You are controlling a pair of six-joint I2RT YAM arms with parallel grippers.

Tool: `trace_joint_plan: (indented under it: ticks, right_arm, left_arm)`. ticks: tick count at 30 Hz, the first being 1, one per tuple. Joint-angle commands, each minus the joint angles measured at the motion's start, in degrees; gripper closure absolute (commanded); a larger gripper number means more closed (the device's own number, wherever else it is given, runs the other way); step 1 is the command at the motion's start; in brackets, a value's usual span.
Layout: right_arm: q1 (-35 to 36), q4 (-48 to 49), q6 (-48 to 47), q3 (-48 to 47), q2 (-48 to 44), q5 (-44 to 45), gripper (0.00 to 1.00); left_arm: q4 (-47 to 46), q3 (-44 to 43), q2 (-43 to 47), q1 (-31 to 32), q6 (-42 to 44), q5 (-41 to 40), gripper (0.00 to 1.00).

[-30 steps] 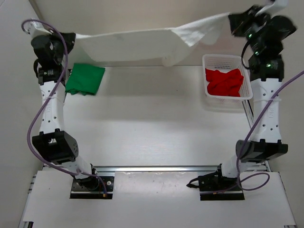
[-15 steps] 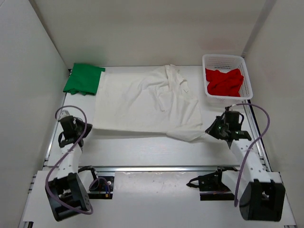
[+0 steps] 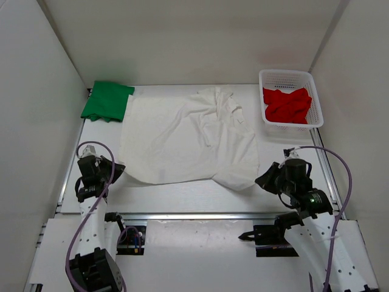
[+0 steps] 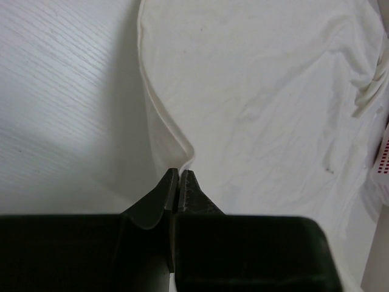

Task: Fold and stack the t-shirts
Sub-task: Fold the flattened tshirt in 1/3 of the way

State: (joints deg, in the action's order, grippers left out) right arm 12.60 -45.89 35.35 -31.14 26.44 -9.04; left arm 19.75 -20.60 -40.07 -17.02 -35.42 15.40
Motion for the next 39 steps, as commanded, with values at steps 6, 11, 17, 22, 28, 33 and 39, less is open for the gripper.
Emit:
trace_joint_plan:
  ticks: [6,11,17,22,28,33,39]
  right_arm:
    - [-7.75,19.58,-6.08,-9.02,25.64,-2.48,1.00]
    - [-6.89,24.70,-6.35,-21.39,44.01,-1.59,1.00]
    - [-7.33,26.55,-6.61,-33.53,58.28,-0.10,1.00]
    - [-7.33,25.59,-7.57,-44.24,69.08,-1.42,1.00]
    - [-7.15,20.42,-9.60,-58.85,81.29,-1.86,1.00]
    - [-6.80,16.80,-11.53,-71.67,90.70,-1.60,1.00]
    - [-6.27,11.53,-12.15,-84.77,100.11,-0.81,1.00]
  left_arm:
    - [-12.87,-2.87,-9.40,-4.25,-9.74,2.88,1.00]
    - [-18.77,-4.88,-19.76,-3.55,-12.39,0.50,1.00]
    - [-23.61,-11.11,-29.95,-1.36,-15.99,-2.20,1.00]
    - [-24.58,-18.49,-38.04,1.54,-16.27,-5.28,1.00]
    - [-23.88,-24.83,-49.03,0.76,-15.82,-4.41,1.00]
    - [-23.00,-28.61,-52.03,0.67,-14.15,-5.99,1.00]
    - [-22.91,-31.51,-55.81,1.10,-13.01,-6.08,1.00]
